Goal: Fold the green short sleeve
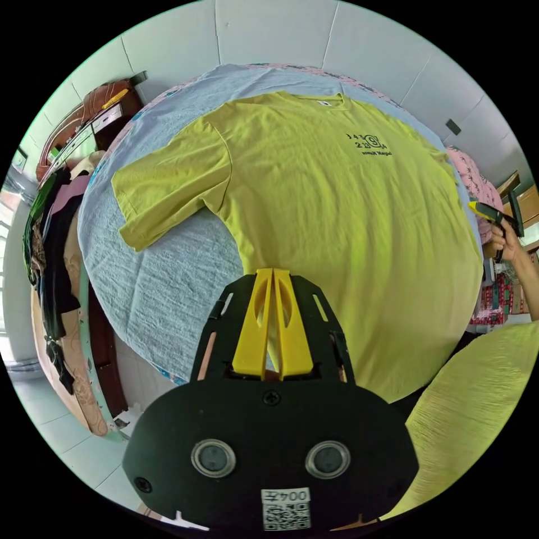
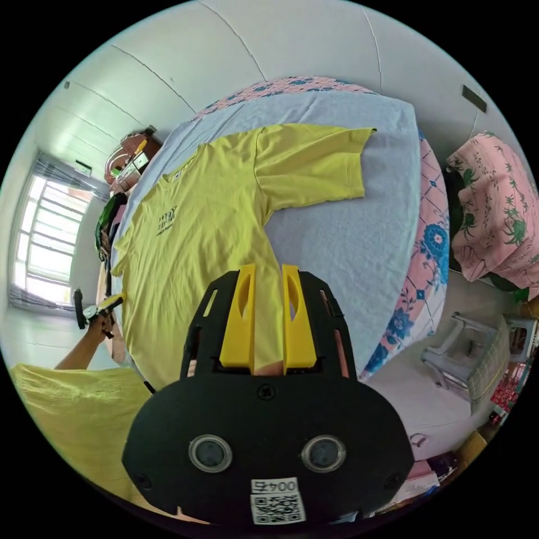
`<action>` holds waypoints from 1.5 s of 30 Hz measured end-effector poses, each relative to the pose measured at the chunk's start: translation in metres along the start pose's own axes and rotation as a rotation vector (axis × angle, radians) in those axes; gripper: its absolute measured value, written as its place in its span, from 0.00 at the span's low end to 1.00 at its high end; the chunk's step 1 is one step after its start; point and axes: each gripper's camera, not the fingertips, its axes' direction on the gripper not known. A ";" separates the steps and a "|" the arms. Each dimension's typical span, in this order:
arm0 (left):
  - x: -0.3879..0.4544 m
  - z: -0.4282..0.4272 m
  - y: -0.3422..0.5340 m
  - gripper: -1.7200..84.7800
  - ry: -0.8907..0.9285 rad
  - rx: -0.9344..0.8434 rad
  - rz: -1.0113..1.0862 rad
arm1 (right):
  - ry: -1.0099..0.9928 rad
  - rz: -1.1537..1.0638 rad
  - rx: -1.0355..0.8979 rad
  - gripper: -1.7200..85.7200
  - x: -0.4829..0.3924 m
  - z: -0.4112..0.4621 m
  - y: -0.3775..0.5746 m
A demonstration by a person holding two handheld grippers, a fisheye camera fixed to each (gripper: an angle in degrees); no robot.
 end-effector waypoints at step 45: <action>0.000 0.095 -0.152 0.02 -0.104 -0.147 -0.069 | 0.233 0.097 0.057 0.08 0.129 0.010 -0.166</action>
